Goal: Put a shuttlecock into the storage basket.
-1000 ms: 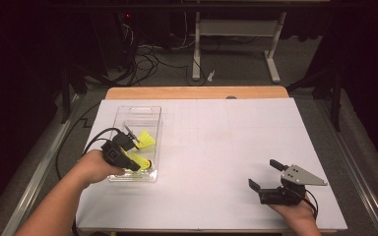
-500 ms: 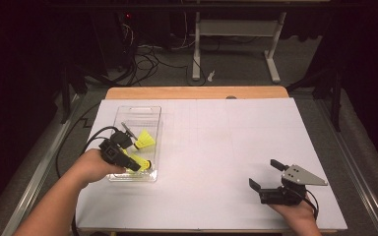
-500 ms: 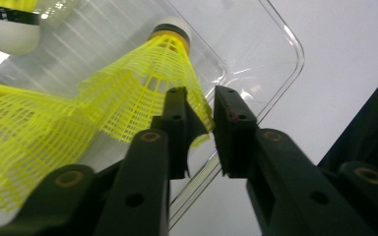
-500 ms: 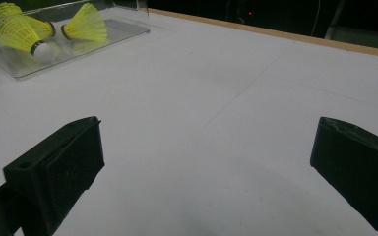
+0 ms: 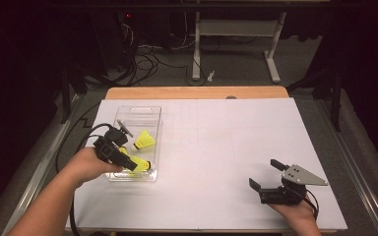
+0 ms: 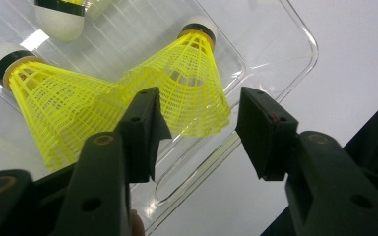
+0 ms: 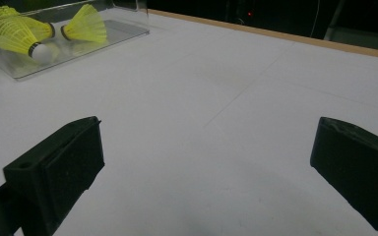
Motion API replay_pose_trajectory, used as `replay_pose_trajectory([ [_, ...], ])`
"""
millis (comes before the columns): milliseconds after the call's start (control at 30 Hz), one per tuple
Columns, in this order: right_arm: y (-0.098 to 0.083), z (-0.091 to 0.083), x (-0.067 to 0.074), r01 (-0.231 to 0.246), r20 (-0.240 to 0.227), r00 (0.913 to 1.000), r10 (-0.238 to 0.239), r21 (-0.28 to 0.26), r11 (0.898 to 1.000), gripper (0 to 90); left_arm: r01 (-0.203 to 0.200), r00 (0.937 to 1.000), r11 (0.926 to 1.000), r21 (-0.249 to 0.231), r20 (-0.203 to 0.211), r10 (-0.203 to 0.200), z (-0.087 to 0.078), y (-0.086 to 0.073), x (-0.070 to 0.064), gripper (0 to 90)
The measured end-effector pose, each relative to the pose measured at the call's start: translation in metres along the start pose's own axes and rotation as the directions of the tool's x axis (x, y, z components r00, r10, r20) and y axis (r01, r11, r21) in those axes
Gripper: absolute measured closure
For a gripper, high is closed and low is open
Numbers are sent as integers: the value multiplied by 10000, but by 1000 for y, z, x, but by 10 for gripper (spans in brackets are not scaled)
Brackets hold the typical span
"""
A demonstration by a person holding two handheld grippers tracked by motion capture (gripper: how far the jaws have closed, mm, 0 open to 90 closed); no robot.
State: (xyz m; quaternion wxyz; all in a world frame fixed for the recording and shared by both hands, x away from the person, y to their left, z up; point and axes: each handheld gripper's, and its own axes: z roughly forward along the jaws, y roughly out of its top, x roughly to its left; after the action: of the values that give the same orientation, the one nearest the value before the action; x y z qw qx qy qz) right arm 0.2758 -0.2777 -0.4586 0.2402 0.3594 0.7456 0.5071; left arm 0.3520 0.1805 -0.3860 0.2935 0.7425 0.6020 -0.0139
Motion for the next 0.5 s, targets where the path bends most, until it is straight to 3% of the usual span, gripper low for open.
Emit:
replay_pose_trajectory([
  [500,1,-1,0,9,-7,10000,-9,-52,10000,4,-279,9963,9993,-231,-815,259,-7,4,-5,282],
])
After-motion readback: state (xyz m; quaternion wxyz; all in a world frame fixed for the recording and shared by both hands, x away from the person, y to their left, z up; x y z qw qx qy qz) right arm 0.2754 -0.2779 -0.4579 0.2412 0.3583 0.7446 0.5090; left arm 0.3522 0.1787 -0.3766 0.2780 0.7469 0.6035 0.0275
